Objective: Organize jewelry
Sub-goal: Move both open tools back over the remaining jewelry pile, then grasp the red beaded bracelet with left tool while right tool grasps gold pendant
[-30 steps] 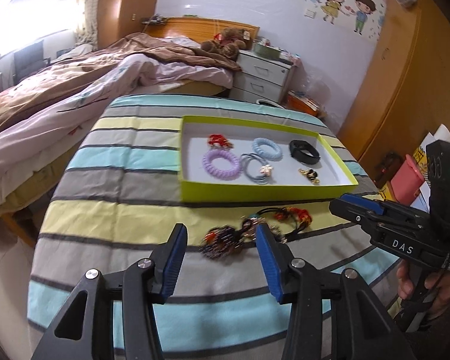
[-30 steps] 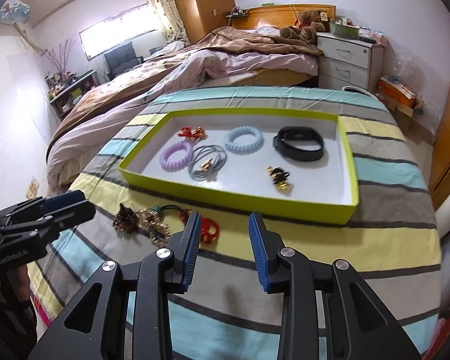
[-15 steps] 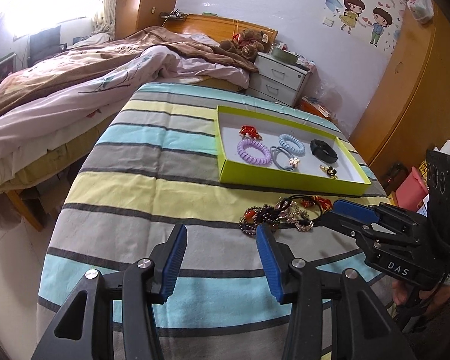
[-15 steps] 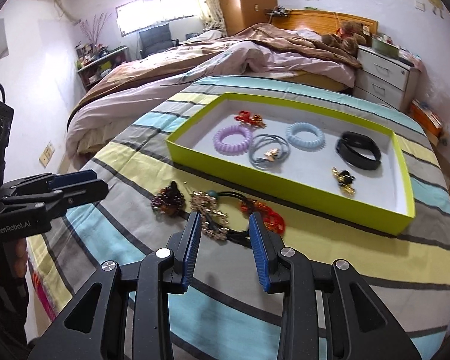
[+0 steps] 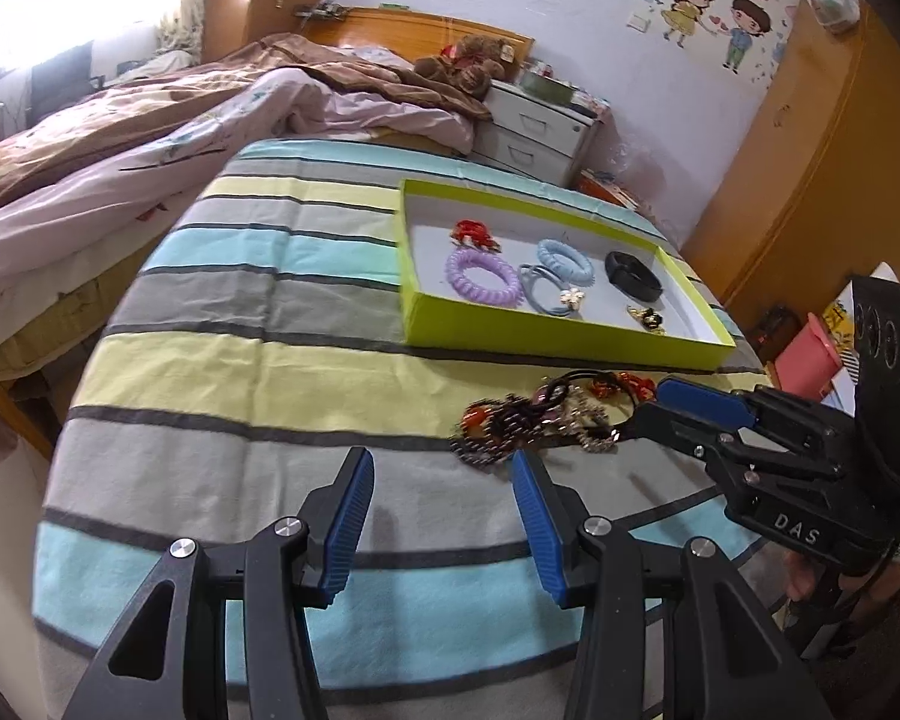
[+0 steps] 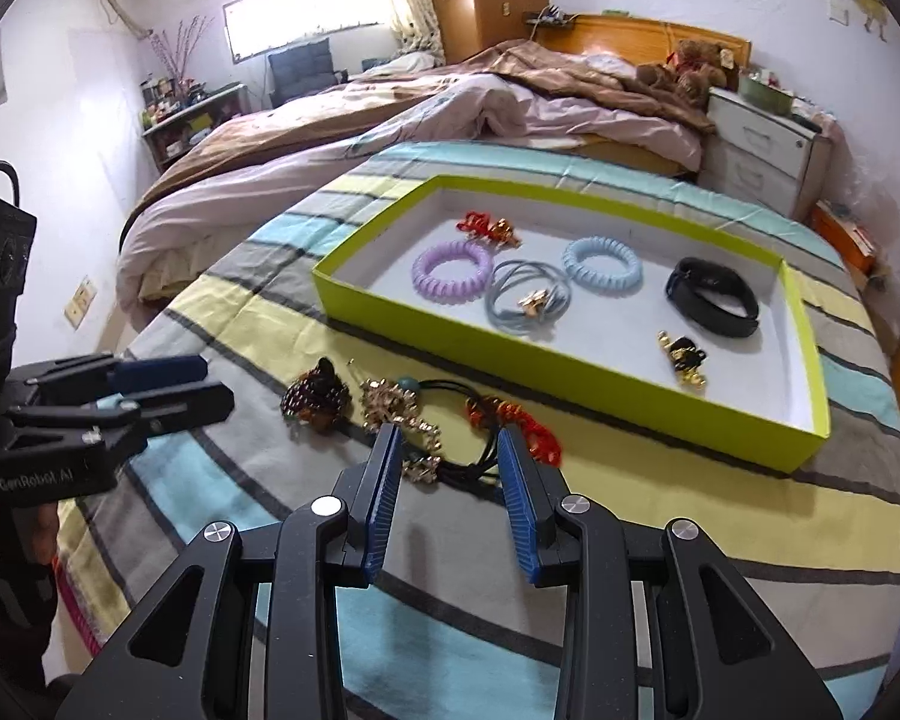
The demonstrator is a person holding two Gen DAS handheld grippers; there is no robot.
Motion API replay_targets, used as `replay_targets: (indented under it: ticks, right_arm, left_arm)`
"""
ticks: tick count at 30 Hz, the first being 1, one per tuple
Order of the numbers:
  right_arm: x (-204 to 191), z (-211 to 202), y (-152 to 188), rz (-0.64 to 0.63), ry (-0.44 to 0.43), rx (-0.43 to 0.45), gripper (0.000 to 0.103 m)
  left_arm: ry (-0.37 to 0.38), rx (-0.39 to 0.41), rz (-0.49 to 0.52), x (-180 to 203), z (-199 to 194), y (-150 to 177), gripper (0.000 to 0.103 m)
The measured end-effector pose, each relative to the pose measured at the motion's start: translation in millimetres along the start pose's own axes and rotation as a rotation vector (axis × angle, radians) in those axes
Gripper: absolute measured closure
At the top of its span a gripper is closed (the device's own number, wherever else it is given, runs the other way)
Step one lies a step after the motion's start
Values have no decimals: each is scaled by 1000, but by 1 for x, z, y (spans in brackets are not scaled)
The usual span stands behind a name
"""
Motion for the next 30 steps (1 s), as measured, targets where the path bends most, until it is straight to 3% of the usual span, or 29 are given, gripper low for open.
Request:
replay_targets:
  ticks: [3,6,13,20,23,25,30]
  right_arm:
    - [4,-1,2,23,-8,-2,69]
    - [11,-3,4,42,0,-1,69]
    - [36,-6,4,110,35,9,69]
    - [37,-6,4,114,32,11,69]
    - [36,-6,3,107,34,10,69]
    - [35,-6,3,103,33,9,69]
    - [35,-6,3,104,35,9,69]
  left_arm:
    - [-6,-9,22,7,8,-5,53]
    - [12,-25,50,18,20,-9,43]
    - [-29,-49,73,23,36,-15,43]
    - [-62,-55,74,17,45,-16,44]
    - [-69,-49,76,15,45,-17,52]
    - [-66,-48,74,14,46,-18,65]
    - [-67,-46,75,13,44,-17,72]
Point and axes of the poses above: each gripper's, at about its wrist camera, not at the fingertips, and z roughly the way its jaws point, x to its right, y to its underside, the point moved 9 cm from there along z, roughly the way its jaws point, and after that the axes turned 3 degrees about z, right-handed, at the moved point
